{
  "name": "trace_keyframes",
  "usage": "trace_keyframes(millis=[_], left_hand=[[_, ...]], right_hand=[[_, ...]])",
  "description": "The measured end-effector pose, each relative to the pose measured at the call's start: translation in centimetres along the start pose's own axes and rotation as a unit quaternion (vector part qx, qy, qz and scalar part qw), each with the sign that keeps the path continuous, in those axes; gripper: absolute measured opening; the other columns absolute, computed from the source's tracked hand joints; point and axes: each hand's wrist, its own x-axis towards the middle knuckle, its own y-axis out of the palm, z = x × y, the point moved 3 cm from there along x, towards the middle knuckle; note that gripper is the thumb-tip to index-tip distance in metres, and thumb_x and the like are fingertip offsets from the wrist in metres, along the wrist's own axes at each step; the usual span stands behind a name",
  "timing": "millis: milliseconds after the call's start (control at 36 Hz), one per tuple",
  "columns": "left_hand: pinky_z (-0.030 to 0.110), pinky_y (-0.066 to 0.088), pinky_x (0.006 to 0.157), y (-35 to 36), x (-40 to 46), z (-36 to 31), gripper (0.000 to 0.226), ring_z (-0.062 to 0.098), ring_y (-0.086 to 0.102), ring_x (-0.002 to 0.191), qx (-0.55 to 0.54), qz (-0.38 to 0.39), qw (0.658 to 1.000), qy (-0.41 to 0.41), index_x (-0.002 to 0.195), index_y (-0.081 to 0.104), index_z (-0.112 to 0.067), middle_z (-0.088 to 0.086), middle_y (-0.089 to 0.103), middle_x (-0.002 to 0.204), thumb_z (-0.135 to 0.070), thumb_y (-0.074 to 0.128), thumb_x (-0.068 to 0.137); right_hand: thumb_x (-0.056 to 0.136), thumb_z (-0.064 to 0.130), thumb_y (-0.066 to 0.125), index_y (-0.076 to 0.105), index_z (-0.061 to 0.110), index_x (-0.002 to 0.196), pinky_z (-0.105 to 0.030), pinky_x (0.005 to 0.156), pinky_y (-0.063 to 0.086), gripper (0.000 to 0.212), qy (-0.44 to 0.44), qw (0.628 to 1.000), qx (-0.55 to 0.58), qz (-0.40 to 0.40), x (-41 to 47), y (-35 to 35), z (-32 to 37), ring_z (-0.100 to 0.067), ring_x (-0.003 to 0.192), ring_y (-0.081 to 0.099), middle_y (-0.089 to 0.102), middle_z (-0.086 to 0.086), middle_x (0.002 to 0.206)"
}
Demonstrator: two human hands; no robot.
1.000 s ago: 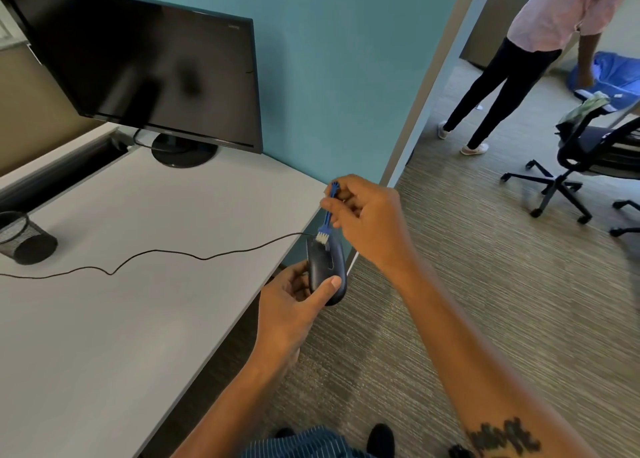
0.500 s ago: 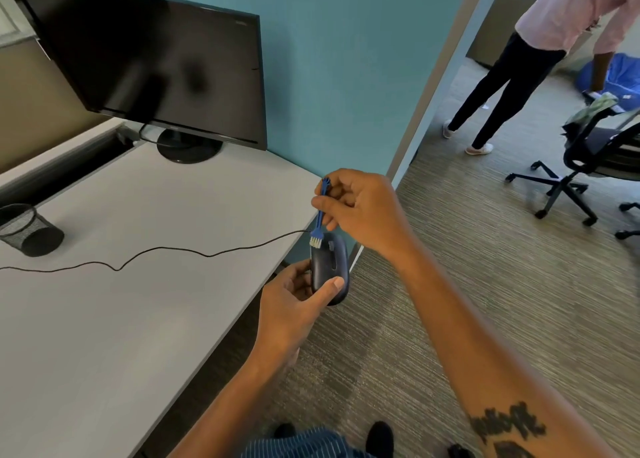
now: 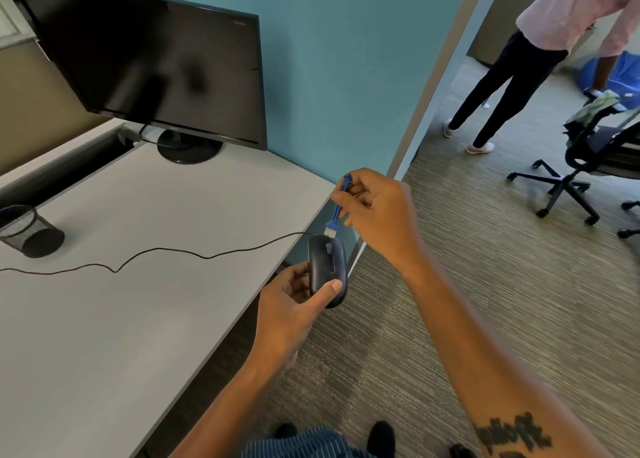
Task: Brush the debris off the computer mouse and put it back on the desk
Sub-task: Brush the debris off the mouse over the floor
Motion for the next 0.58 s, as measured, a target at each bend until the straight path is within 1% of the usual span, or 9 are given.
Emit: trace_keyframes(millis=[56,167,250,306,389,444,528,583], left_hand=[[0.016,0.065,0.084,0.0,0.0,-0.1,0.047,0.008,0.086,0.101,0.002,-0.003,1.000,0.005,0.125,0.081,-0.030,-0.012,0.089,0.110,-0.031,0.102,0.083],[0.016,0.066,0.084,0.1,0.1,-0.3,0.044,0.007,0.086,0.100,0.002,-0.005,1.000,0.010,0.121,0.081,-0.033,-0.014,0.089,0.109,-0.030,0.102,0.083],[0.019,0.067,0.086,0.2,0.2,-0.2,0.047,0.009,0.086,0.101,0.003,-0.003,1.000,0.006,0.124,0.080,-0.031,-0.013,0.089,0.110,-0.032,0.102,0.082],[0.019,0.067,0.086,0.2,0.2,-0.1,0.048,0.009,0.086,0.102,0.003,-0.002,1.000,0.003,0.125,0.080,-0.031,-0.013,0.089,0.110,-0.033,0.102,0.082],[0.018,0.066,0.086,0.2,0.3,-0.1,0.051,0.009,0.086,0.103,-0.003,0.003,1.000,0.002,0.128,0.080,-0.028,-0.011,0.089,0.110,-0.034,0.102,0.082],[0.018,0.066,0.086,0.2,0.3,-0.2,0.053,0.010,0.086,0.103,-0.010,0.005,1.000,0.002,0.128,0.081,-0.027,-0.011,0.089,0.111,-0.036,0.103,0.081],[0.020,0.067,0.087,0.2,0.3,-0.4,0.062,0.011,0.087,0.103,-0.028,0.008,1.000,0.009,0.127,0.081,-0.029,-0.010,0.089,0.111,-0.049,0.103,0.073],[0.021,0.068,0.087,0.2,0.2,-0.3,0.069,0.011,0.087,0.104,-0.033,0.009,0.999,0.010,0.129,0.080,-0.028,-0.009,0.089,0.113,-0.056,0.100,0.068]], right_hand=[[0.100,0.010,0.082,0.078,0.009,0.106,-0.041,0.068,0.069,0.007,-0.012,0.999,-0.004,0.030,-0.5,0.3,0.2,-0.018,0.071,0.081,0.080,-0.003,0.085],[0.098,0.012,0.084,0.078,0.008,0.105,-0.047,0.067,0.068,0.010,-0.014,0.997,-0.019,0.074,-1.0,0.5,0.5,-0.023,0.067,0.079,0.079,-0.003,0.084],[0.098,0.011,0.084,0.078,0.007,0.105,-0.046,0.067,0.069,0.010,-0.011,0.997,-0.020,0.074,-0.7,0.2,0.6,-0.025,0.067,0.079,0.078,-0.004,0.084],[0.098,0.010,0.083,0.079,0.007,0.103,-0.037,0.066,0.069,0.007,-0.013,0.998,-0.014,0.054,-0.3,0.0,0.6,-0.021,0.068,0.079,0.079,-0.005,0.085],[0.100,0.006,0.080,0.078,0.005,0.104,-0.019,0.064,0.063,0.005,-0.016,0.999,0.008,0.028,0.0,-0.1,0.5,-0.007,0.067,0.078,0.079,-0.005,0.084],[0.101,0.005,0.079,0.078,0.005,0.104,-0.016,0.063,0.061,0.004,-0.008,0.999,0.026,0.030,-0.1,-0.1,0.2,-0.003,0.063,0.077,0.078,-0.002,0.082],[0.099,0.007,0.082,0.078,0.013,0.102,-0.023,0.064,0.064,0.008,0.000,0.997,0.033,0.074,-0.4,0.0,0.0,-0.012,0.064,0.079,0.080,-0.003,0.082],[0.098,0.007,0.083,0.078,0.015,0.102,-0.025,0.064,0.065,0.010,0.004,0.995,0.034,0.098,-0.5,0.1,-0.1,-0.016,0.065,0.080,0.081,-0.004,0.082]])
